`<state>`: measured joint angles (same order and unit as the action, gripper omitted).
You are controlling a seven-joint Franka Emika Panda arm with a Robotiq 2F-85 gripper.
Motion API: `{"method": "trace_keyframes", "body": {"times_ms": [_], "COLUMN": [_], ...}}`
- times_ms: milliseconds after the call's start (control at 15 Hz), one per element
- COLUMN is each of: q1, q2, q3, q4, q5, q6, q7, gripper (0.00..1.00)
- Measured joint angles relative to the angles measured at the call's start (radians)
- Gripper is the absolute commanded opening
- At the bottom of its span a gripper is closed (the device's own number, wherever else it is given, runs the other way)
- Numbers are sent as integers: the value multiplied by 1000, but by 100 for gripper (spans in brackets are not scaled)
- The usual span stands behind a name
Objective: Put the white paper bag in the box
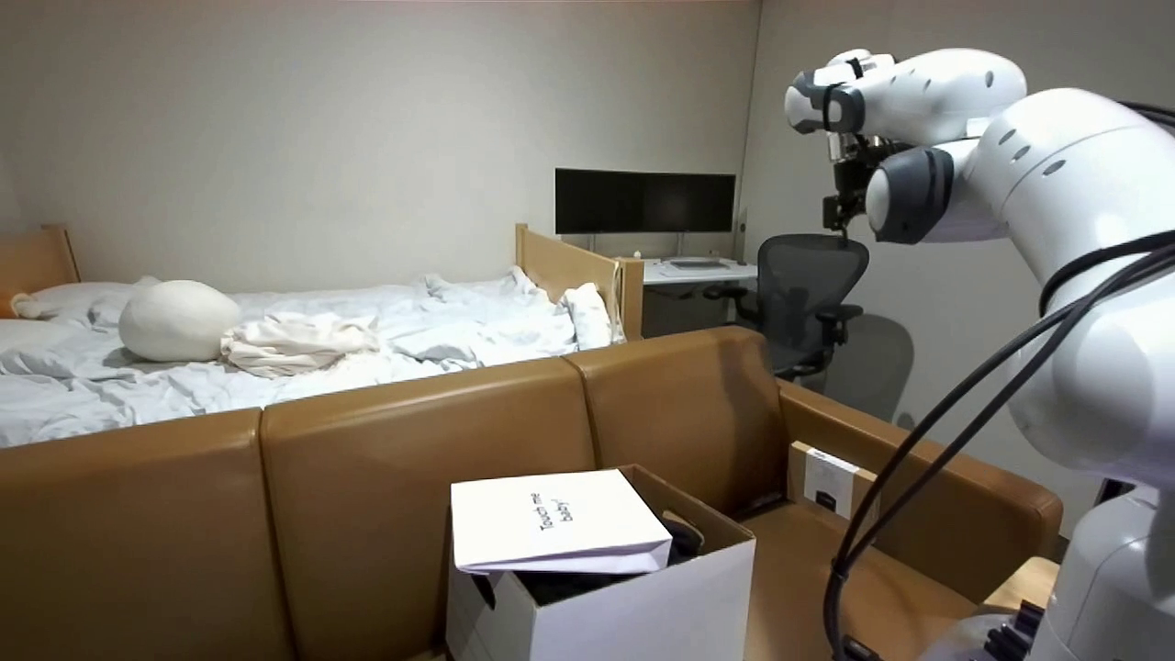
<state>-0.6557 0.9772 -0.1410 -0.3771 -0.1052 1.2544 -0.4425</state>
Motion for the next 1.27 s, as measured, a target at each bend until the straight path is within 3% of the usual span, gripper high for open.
{"method": "trace_keyframes", "body": {"times_ms": [200, 600, 1267], "q1": [-125, -324, -322], "q2": [41, 147, 160], "q3": [-6, -17, -16], "q4": [2, 3, 15], "q5": [0, -1, -1], "q6": [-3, 121, 123], "q7": [17, 16, 16], "gripper": [100, 100, 100]}}
